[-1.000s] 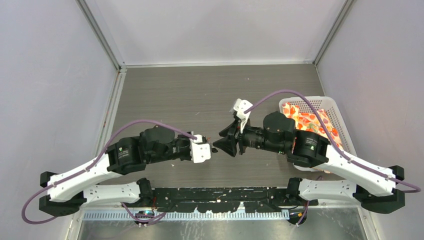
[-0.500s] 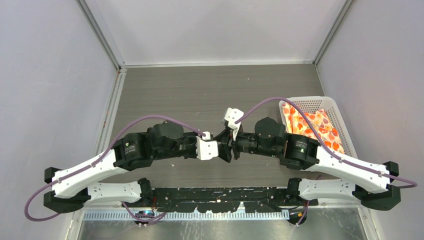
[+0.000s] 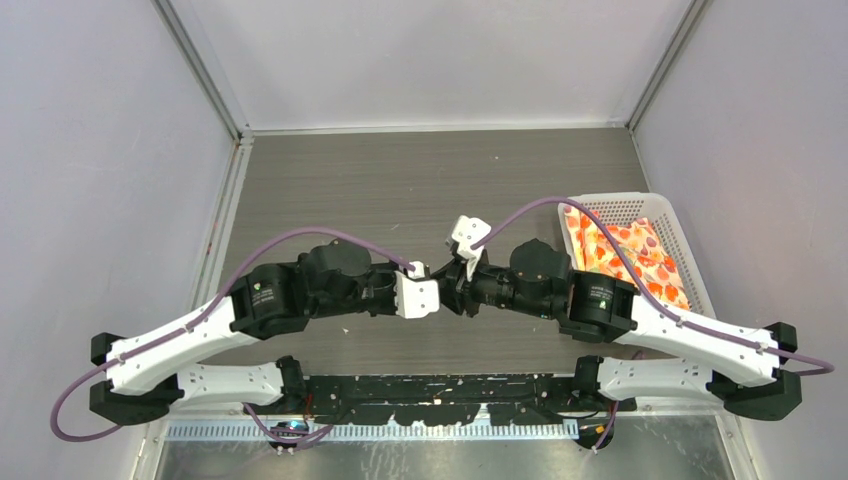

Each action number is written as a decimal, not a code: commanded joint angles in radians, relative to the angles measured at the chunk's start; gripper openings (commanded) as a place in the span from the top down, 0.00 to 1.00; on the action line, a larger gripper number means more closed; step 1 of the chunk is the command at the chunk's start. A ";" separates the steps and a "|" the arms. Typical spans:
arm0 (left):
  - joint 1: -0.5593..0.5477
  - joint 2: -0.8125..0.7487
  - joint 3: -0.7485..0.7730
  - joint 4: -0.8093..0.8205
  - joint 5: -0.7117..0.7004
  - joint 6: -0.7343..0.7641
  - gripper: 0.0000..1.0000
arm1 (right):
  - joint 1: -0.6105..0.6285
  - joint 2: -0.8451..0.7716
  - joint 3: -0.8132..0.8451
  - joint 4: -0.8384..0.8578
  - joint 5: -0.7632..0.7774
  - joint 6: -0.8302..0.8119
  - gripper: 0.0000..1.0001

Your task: Remove the keys from the keyring

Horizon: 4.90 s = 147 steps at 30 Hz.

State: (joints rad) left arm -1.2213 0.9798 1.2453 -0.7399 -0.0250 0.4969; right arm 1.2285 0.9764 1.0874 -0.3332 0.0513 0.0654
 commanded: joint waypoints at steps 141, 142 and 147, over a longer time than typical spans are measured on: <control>-0.002 -0.361 -0.346 0.763 -0.033 0.034 1.00 | 0.081 -0.016 -0.174 0.735 0.235 0.062 0.99; -0.001 -0.365 -0.346 0.764 -0.031 0.034 1.00 | 0.081 -0.011 -0.175 0.732 0.234 0.062 0.99; -0.002 -0.382 -0.344 0.777 -0.022 0.016 1.00 | 0.080 -0.006 -0.185 0.726 0.240 0.059 0.99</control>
State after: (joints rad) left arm -1.2156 0.6205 0.8894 -0.0937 -0.1047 0.5461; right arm 1.3136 0.9558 0.9142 0.3691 0.2451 0.1448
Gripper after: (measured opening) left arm 0.066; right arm 0.020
